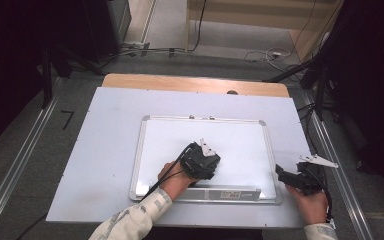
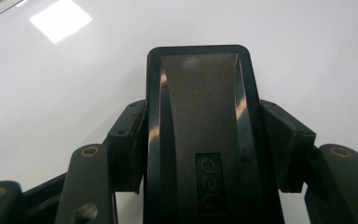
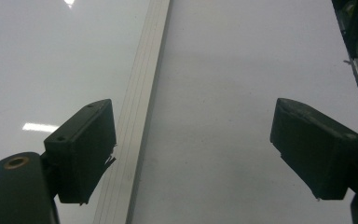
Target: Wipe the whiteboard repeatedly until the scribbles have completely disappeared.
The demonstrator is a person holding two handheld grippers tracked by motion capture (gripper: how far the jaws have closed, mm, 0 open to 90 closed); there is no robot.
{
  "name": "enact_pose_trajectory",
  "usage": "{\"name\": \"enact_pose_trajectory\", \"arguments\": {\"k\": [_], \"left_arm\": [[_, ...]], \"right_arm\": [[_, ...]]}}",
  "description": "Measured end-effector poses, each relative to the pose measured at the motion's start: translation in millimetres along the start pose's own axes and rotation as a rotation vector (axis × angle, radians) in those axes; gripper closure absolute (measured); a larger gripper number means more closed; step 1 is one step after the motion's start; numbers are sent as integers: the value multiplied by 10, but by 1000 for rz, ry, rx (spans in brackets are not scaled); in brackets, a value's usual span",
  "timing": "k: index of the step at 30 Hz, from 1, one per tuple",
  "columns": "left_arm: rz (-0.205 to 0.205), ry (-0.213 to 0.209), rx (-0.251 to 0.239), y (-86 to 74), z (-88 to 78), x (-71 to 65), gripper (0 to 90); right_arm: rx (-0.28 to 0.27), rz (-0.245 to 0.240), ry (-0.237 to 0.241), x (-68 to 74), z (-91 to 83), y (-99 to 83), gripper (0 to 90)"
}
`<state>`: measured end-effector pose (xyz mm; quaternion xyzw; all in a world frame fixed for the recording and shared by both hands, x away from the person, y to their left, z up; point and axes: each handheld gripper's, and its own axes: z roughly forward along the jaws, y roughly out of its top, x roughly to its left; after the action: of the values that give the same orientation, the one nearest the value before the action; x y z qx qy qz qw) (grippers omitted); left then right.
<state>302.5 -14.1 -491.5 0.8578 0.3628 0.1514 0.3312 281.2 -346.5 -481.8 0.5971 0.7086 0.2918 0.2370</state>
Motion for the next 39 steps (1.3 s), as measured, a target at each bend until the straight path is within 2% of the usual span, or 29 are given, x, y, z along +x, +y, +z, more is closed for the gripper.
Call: {"name": "enact_pose_trajectory", "arguments": {"k": [9,22,39], "left_arm": [[3,-4,-5,124,112,-133,401],[30,-26,-8,226,203,-285,401],[52,-47,-9,332,294,-432,402]], "right_arm": [[-2,1,3,-9,-3,-4,129],[-1,1,2,-7,-1,-2,129],[0,1,4,-7,0,-2,129]]}}
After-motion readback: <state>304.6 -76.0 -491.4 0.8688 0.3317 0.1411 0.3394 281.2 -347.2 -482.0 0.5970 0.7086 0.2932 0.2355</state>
